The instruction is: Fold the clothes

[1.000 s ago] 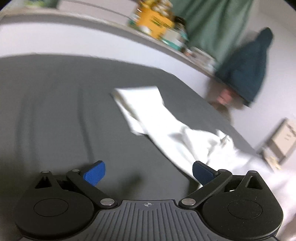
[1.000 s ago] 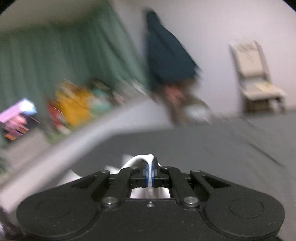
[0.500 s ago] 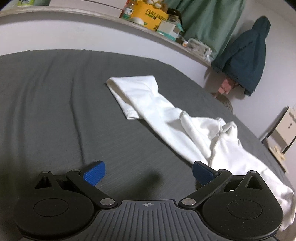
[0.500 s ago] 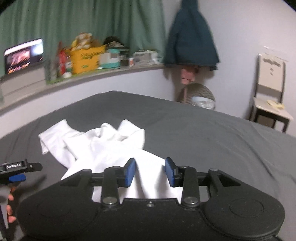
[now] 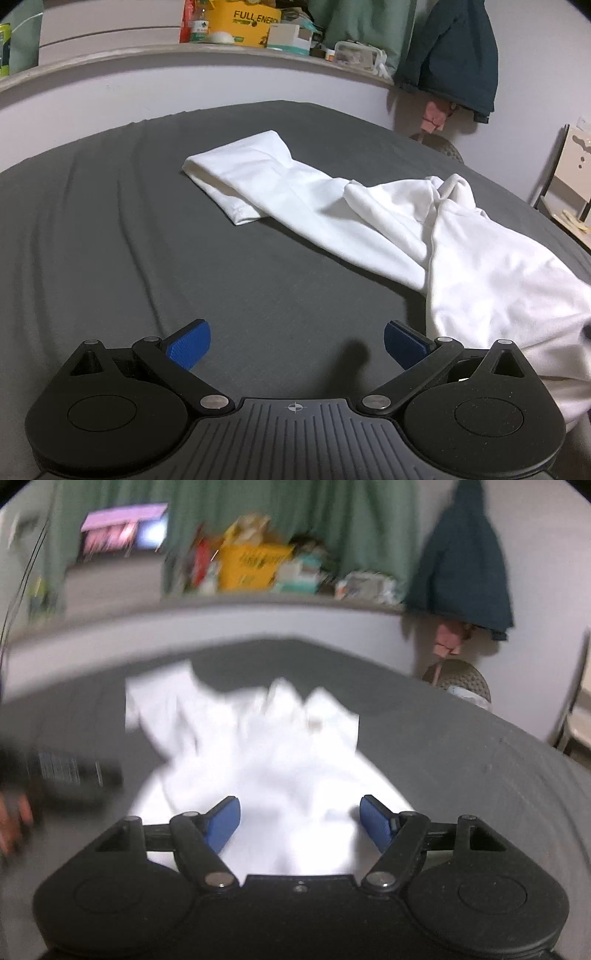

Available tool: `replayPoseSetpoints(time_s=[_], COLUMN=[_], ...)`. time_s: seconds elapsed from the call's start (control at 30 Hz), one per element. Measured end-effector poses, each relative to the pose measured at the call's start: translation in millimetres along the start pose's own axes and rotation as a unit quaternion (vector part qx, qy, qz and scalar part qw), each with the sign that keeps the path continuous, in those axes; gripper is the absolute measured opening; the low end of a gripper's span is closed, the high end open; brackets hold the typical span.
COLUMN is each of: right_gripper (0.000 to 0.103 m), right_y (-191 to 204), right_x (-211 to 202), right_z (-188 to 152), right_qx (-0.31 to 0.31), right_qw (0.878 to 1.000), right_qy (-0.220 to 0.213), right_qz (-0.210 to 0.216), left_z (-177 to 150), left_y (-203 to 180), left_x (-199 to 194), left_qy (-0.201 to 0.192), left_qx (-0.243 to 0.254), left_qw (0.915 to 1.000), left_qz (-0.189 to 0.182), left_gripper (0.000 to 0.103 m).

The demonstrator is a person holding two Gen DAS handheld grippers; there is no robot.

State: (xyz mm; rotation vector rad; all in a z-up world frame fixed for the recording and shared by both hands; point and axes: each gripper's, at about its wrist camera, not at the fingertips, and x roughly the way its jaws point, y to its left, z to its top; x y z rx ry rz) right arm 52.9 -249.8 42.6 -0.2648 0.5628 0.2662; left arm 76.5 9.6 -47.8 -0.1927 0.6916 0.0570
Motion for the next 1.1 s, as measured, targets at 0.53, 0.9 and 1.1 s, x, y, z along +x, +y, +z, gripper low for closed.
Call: replayPoseSetpoints(time_s=[0.53, 0.9, 1.1], right_gripper=[0.013, 0.002, 0.043], right_y=[-36.0, -95.7, -71.2], right_x=[-7.7, -30.8, -20.3], right_z=[0.4, 1.3, 4.2], right_qx=[0.088, 0.208, 0.149], right_qw=[0.996, 0.977, 0.989], right_qy=[-0.018, -0.040, -0.019], right_qz=[0.022, -0.005, 0.015], left_z=[-6.3, -5.0, -4.1], left_y=[-2.2, -5.9, -7.8], left_x=[-8.5, -9.9, -8.1], left_qy=[-0.004, -0.007, -0.008], left_qx=[-0.023, -0.016, -0.011], left_qw=[0.9984, 0.9985, 0.9983], left_qz=[-0.051, -0.053, -0.057], left_gripper=[0.103, 0.103, 0.103])
